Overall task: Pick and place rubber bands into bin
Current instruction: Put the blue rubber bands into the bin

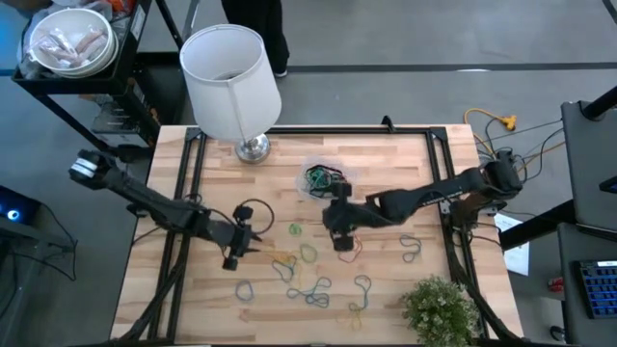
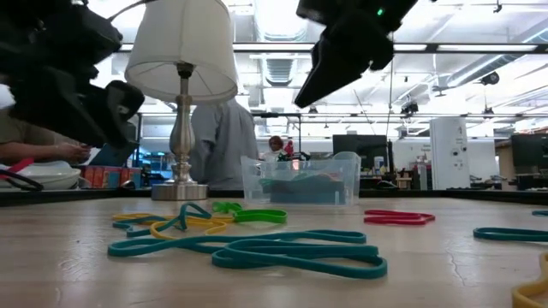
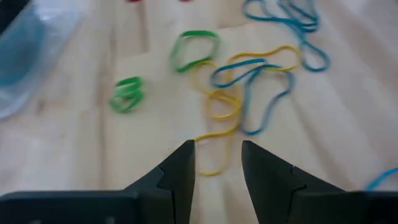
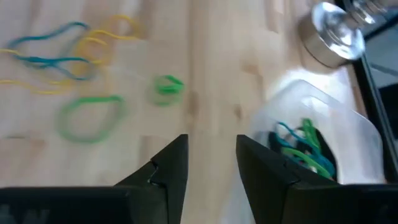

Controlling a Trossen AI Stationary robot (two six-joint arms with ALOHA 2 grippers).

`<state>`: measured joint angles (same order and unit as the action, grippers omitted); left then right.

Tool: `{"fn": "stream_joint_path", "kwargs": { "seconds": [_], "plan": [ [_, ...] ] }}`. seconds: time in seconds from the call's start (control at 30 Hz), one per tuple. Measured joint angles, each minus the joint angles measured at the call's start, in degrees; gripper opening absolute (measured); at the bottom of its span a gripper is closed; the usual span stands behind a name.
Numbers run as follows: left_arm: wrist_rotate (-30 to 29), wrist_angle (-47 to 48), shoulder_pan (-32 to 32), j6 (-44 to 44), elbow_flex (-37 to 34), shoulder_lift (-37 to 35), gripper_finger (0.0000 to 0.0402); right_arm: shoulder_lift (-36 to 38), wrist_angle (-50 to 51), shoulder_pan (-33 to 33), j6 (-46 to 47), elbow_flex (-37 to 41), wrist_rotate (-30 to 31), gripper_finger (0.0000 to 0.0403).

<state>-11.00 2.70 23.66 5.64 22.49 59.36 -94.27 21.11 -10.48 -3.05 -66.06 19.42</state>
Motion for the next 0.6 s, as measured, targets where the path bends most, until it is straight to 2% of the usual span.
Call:
{"fn": "stream_joint_path", "kwargs": {
  "seconds": [0.3,0.6],
  "plan": [
    [-0.4,6.4,9.9,8.7,8.9,8.8,0.0116,0.1,0.1,-6.9,1.8,0.0,0.0,0.0109],
    [-1.5,19.1,18.6,18.1,21.0,19.8,0.0116,0.1,0.1,-9.1,2.9,0.0,0.1,0.0091]
  ]
}}
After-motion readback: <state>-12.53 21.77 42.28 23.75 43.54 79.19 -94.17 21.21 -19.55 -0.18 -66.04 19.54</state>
